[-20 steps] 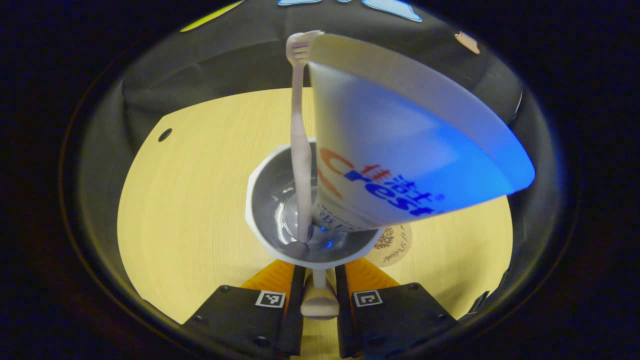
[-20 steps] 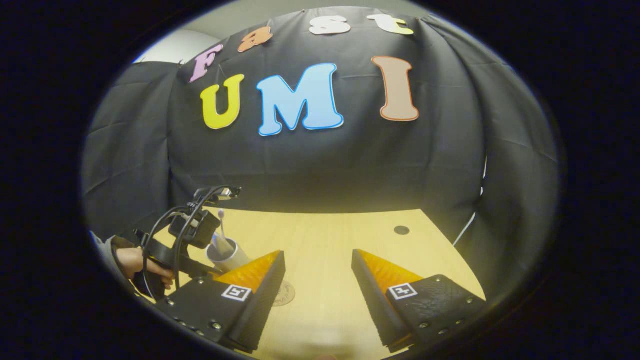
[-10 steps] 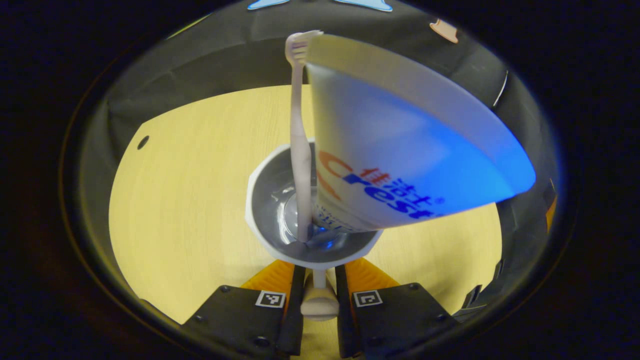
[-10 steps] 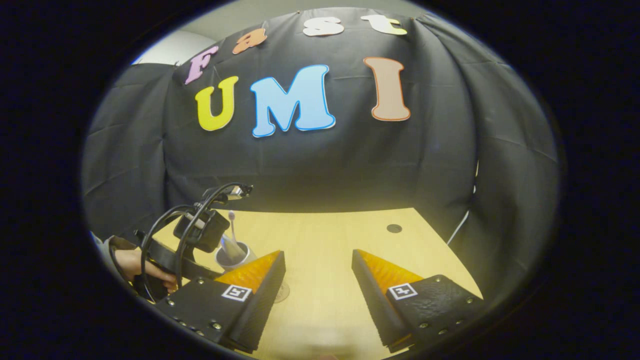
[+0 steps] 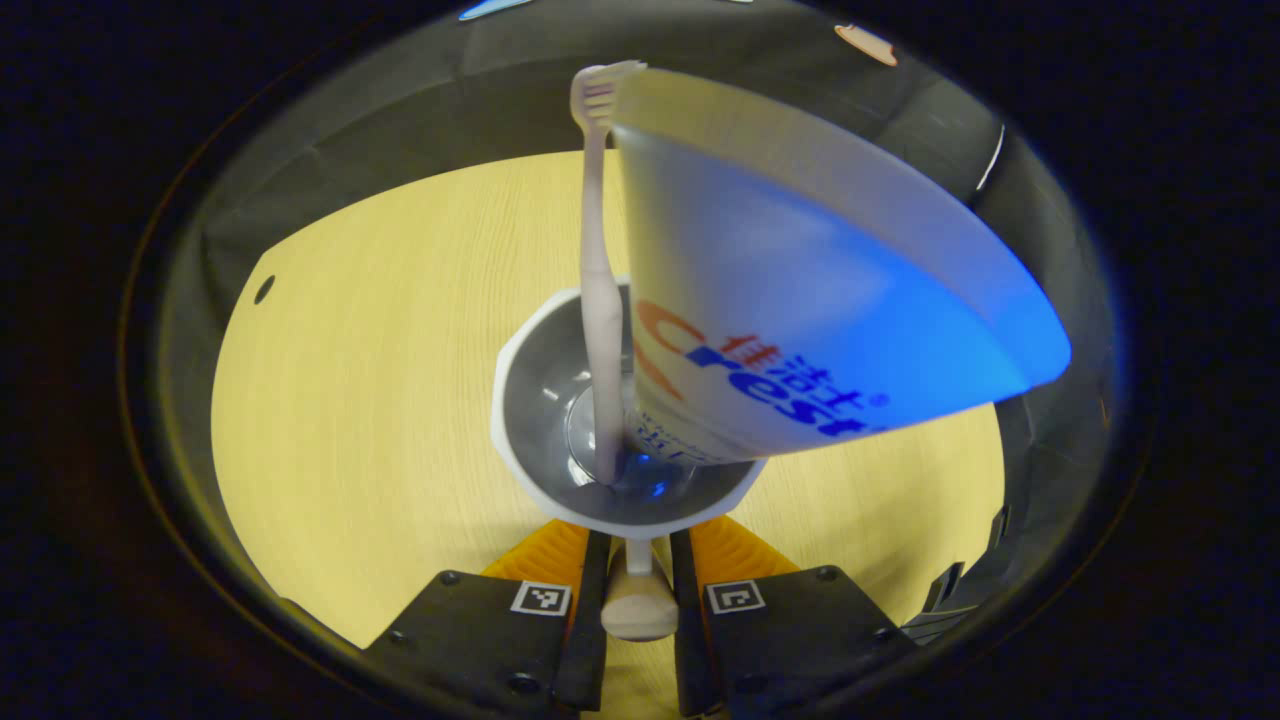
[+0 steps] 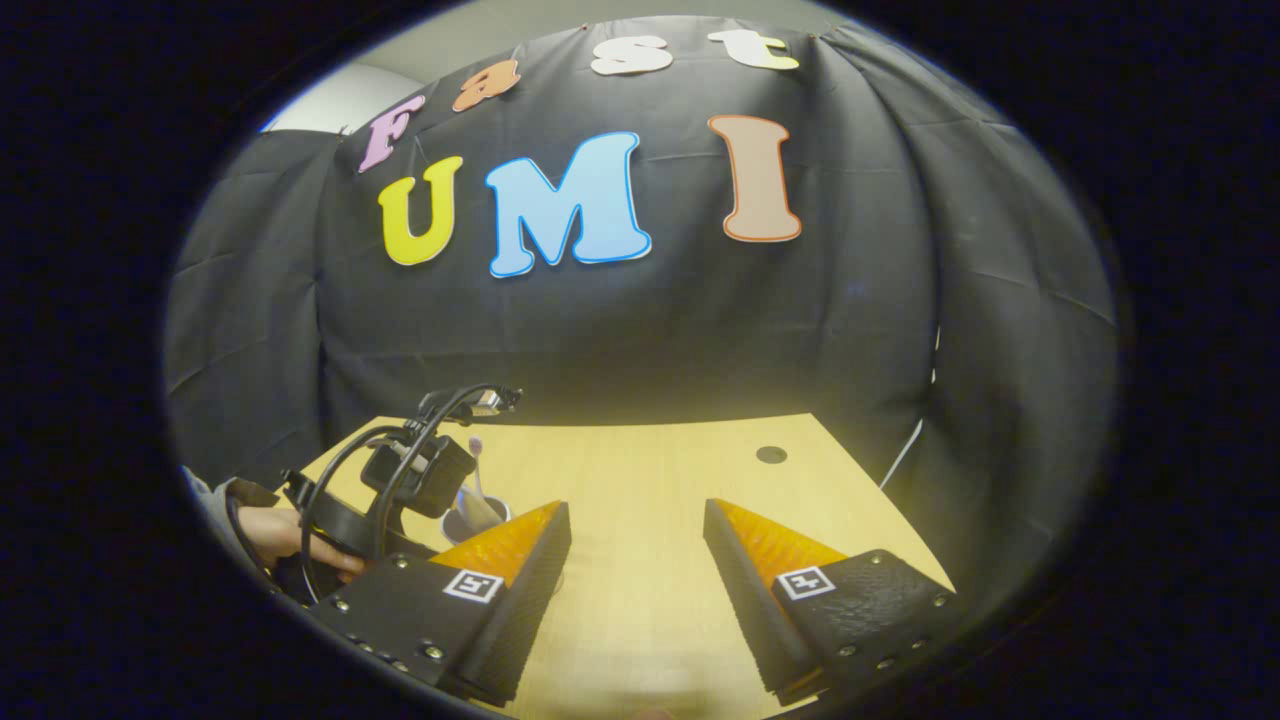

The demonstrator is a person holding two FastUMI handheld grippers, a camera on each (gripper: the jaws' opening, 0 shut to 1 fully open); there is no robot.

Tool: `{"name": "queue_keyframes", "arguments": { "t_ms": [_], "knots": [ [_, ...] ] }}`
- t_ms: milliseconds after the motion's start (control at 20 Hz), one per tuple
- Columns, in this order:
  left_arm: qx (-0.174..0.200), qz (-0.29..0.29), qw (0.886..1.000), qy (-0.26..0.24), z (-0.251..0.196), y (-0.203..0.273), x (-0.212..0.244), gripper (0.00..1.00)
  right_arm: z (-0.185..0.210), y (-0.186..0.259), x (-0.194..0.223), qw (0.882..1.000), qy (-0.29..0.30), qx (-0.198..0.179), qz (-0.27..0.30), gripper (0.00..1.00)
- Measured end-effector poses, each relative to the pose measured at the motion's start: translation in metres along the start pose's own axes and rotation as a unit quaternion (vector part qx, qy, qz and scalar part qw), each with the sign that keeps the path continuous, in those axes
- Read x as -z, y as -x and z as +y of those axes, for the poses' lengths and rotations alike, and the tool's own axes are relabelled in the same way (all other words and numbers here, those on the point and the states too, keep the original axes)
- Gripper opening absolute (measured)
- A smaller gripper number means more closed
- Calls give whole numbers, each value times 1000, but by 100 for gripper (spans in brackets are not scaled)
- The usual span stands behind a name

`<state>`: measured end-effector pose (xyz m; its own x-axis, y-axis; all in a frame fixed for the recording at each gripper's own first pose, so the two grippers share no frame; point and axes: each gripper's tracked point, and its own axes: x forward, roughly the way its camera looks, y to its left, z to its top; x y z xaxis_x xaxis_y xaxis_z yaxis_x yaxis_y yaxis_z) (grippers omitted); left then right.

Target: Put the toothbrush and toothpaste on the desktop into the cup, then pick up the cup and place it on the coaster on the desktop.

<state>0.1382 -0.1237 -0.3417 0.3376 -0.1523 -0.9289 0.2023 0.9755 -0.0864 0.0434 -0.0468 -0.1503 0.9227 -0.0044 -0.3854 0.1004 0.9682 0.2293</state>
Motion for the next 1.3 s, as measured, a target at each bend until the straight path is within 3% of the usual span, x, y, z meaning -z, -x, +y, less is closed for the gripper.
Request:
{"name": "queue_keyframes", "arguments": {
  "t_ms": [850, 1300],
  "knots": [
    [-19, 22, 1000, -11, -3, -17, 5, 34, -3, -2, 1, 1000, -13, 0, 3, 84],
    [-15, 19, 1000, -19, 1, -9, 5, 39, 4, -2, 0, 1000, -11, -8, 2, 84]
  ]
}}
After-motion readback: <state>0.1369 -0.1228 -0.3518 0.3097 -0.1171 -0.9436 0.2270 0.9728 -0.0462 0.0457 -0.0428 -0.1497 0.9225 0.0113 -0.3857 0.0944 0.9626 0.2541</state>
